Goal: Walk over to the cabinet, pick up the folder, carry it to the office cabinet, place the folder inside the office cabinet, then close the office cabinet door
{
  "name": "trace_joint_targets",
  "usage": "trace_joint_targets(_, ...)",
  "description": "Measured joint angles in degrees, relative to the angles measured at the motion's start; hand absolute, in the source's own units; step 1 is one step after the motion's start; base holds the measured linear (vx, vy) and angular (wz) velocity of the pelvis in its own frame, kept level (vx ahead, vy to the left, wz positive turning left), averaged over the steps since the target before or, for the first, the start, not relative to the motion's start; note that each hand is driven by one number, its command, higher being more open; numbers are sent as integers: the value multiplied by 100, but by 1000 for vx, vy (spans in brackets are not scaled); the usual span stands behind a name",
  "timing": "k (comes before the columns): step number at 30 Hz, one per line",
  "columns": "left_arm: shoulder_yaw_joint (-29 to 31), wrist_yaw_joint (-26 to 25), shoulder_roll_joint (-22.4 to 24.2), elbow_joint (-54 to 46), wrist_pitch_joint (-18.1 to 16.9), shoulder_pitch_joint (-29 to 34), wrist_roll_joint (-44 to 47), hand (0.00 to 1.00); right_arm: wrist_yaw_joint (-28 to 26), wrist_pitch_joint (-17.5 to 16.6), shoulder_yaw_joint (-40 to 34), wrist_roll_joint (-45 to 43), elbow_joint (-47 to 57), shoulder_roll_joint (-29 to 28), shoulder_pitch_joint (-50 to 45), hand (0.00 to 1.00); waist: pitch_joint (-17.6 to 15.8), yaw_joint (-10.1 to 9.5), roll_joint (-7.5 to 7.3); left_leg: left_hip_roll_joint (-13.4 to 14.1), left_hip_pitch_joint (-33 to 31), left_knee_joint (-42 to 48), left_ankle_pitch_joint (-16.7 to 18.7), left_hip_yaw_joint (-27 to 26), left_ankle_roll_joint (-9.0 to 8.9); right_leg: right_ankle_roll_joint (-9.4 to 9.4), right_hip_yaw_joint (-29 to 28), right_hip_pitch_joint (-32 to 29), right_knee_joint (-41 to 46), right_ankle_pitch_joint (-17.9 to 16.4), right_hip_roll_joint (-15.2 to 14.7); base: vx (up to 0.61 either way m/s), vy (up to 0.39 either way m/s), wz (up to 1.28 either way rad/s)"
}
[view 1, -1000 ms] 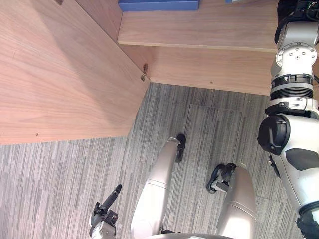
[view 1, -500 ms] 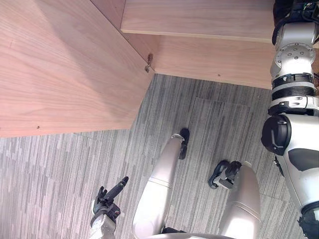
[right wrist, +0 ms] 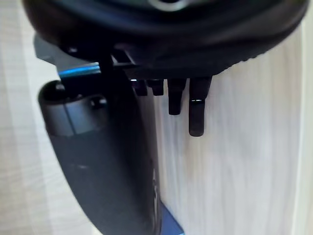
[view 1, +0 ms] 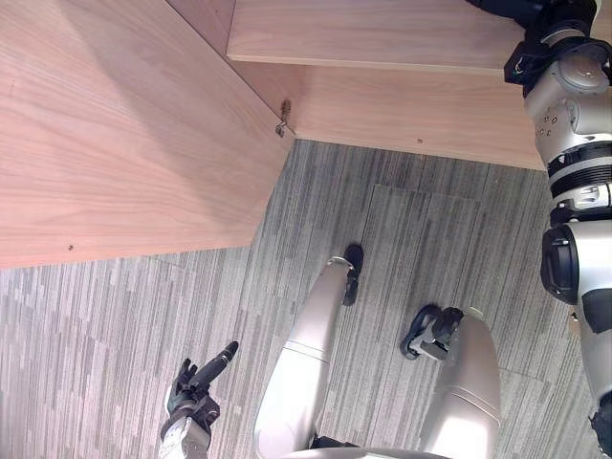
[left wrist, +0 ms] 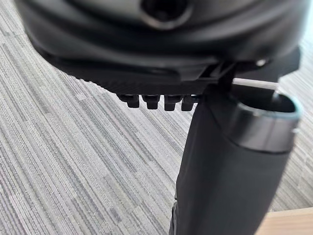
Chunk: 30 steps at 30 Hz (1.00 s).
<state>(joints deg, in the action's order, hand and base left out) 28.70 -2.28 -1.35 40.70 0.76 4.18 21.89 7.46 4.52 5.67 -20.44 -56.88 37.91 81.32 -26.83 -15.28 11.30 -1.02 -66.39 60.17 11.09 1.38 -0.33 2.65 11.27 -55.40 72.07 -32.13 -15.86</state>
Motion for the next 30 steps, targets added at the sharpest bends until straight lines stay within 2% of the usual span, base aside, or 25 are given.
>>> trace_joint_targets(3,10,47,1,-114,-1,83,2,100,-115,-4,-153,732,166,85,-173,100,8,-1,-19,-14,0,-38,-6,37,-7,-2,51,28,-54,2,0,-1,-18,4)
trace_joint_targets(10,-37,235,15,-804,0,397,-7,100,-396,-13,-230,2513,444,107,-635,100,109,-21,-239,-23,98,-170,-28,51,-20,-13,94,140,-193,18,-1,1,-4,1)
trace_joint_targets(14,-161,328,60,-1115,63,507,-126,100,-658,-13,-155,2711,412,37,-917,100,148,-16,-293,-5,392,-340,-36,6,-9,4,88,409,-396,84,15,-6,6,-3)
trace_joint_targets(18,-381,410,96,-1410,99,692,-251,100,-871,-46,469,3172,564,-119,-1169,100,214,23,-386,103,707,-570,-49,-118,14,32,-11,633,-694,228,120,-10,20,-21)
trace_joint_targets(22,-427,408,158,-1827,107,832,-464,100,-1264,-146,933,3292,733,-400,-1608,100,310,91,-548,176,1158,-1003,-132,-309,50,30,-143,924,-1100,411,193,-5,20,-19)
trace_joint_targets(23,-491,407,158,-2024,106,924,-491,100,-1480,-150,1090,3377,721,-486,-1717,100,326,112,-563,180,1314,-1173,-182,-347,61,28,-151,1045,-1253,478,199,-8,32,-13)
trace_joint_targets(25,-557,408,160,-2308,100,1070,-514,100,-1494,-181,1352,3543,705,-543,-1845,100,364,119,-564,187,1494,-1366,-230,-381,71,27,-152,1205,-1455,559,216,2,36,-8)
trace_joint_targets(30,-554,385,155,-2364,96,1140,-574,100,-1611,-190,1468,3614,370,-639,-1957,100,437,114,-595,189,1947,-1680,-251,-479,93,59,-163,1635,-1834,667,226,19,41,-6)
